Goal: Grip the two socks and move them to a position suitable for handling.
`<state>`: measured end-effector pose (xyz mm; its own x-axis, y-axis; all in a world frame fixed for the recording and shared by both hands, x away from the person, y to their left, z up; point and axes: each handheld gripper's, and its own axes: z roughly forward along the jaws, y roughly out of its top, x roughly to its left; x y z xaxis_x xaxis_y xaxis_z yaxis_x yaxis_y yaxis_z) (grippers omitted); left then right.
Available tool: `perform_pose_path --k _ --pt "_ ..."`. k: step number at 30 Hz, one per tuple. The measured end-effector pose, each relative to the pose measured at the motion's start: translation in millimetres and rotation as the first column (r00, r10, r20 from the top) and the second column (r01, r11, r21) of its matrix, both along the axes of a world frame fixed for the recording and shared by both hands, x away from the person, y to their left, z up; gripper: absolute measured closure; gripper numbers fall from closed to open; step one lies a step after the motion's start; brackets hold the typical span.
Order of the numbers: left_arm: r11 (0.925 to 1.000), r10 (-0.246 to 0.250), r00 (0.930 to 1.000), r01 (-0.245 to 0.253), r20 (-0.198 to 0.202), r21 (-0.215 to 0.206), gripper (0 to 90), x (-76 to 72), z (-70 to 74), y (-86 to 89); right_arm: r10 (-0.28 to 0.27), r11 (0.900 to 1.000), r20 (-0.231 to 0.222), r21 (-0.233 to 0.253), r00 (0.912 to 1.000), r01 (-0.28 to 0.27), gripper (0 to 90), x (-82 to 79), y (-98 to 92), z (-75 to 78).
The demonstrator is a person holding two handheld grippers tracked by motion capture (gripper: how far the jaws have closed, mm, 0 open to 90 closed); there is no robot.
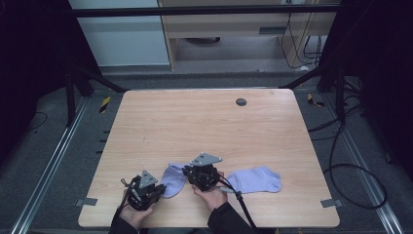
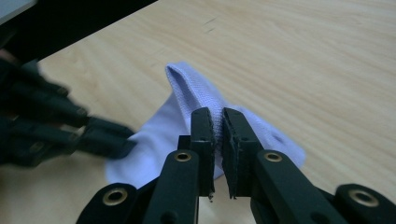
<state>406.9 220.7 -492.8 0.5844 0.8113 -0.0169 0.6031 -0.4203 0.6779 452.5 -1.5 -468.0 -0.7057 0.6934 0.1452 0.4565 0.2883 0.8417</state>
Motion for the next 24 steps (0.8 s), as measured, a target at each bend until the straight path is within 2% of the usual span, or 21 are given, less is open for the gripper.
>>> perform_pose_path --k 4,8,9,12,17,20,24 --pt "1.0000 -0.002 1.0000 0.002 0.001 0.003 85.1 0.2 0.2 0.5 -0.054 0.999 -0.035 -0.009 0.9979 0.054 83.7 18.8 0.3 -2.9" --pt "1.0000 -0.003 1.0000 0.003 0.003 0.006 85.0 0.2 0.2 0.7 -0.075 0.997 -0.039 -0.022 0.9964 0.074 83.4 27.7 1.7 -6.2" --pt "1.0000 -0.003 1.0000 0.003 0.003 0.007 85.0 0.1 0.1 0.6 -0.087 0.995 -0.037 -0.045 0.9955 0.086 83.2 33.3 3.0 -8.7" --pt "0.9999 -0.005 1.0000 0.005 0.004 0.011 85.0 0.7 0.2 1.1 -0.104 0.992 -0.040 -0.071 0.9938 0.101 82.9 42.1 3.9 -11.0" --pt "0.9999 0.001 1.0000 -0.001 0.009 0.013 84.7 0.8 -0.1 1.1 -0.106 0.990 -0.044 -0.093 0.9934 0.102 81.8 50.7 4.2 -11.7" --pt "0.9999 0.004 0.9999 -0.004 0.016 0.014 82.0 1.2 -0.2 1.4 -0.102 0.988 -0.042 -0.124 0.9938 0.097 77.0 56.4 3.4 -11.9" --pt "0.9997 0.025 0.9993 -0.025 0.029 -0.005 79.0 0.7 3.0 4.7 -0.111 0.988 -0.013 -0.105 0.9938 0.109 72.1 57.9 -0.8 -6.2"
